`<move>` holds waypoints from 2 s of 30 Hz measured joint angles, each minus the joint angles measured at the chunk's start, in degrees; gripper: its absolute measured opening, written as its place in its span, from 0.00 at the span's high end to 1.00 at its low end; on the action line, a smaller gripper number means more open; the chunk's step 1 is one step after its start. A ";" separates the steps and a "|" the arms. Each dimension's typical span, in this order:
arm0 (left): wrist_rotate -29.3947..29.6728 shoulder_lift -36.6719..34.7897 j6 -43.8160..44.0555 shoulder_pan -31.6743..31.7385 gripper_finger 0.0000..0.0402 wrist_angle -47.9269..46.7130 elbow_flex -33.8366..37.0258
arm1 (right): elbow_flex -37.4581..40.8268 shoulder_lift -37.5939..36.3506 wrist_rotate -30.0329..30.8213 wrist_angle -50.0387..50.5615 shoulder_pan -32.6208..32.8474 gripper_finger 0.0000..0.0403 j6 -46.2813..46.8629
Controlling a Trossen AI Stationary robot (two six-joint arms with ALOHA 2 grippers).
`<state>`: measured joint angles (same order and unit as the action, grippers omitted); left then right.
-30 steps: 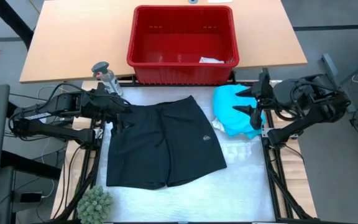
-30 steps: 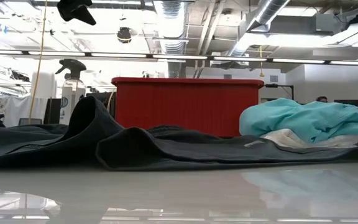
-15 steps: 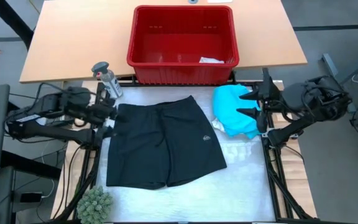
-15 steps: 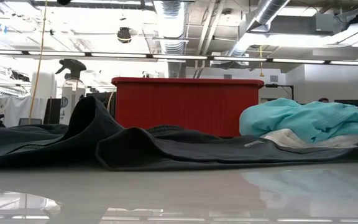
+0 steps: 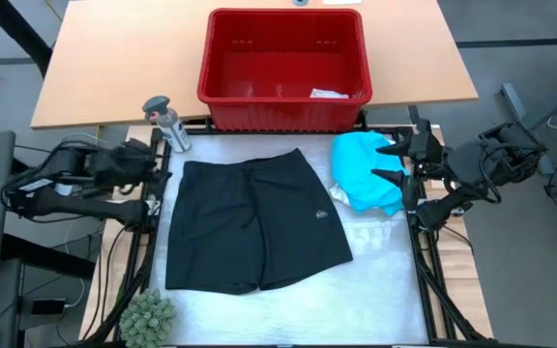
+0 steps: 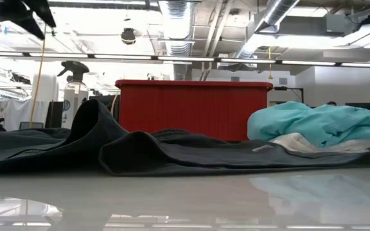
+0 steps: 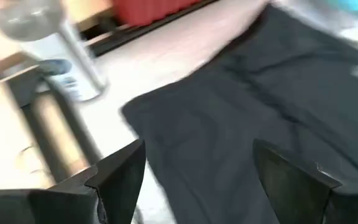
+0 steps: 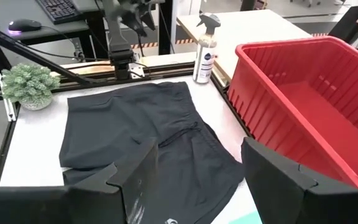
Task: Fold Laundry from Bin
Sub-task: Fold the black shorts
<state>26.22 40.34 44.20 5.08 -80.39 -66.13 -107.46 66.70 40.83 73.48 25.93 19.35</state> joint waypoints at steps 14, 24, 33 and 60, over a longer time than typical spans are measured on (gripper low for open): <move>2.29 28.12 6.56 5.90 0.29 -3.26 0.99 | 0.00 0.02 0.22 2.96 -0.04 0.37 4.20; -8.57 28.33 -7.05 22.98 0.29 12.70 8.88 | -0.02 0.02 -0.16 4.65 -0.02 0.37 4.49; -8.93 31.56 -6.12 27.85 0.29 21.94 14.68 | -0.02 0.02 -0.20 5.70 -0.02 0.37 4.63; -10.75 46.43 -8.20 33.22 0.48 33.66 19.58 | -0.02 0.02 -0.55 6.24 -0.02 0.37 4.68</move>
<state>15.47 86.77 35.99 38.30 -46.73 -46.54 -107.48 66.72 40.27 79.72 25.91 24.03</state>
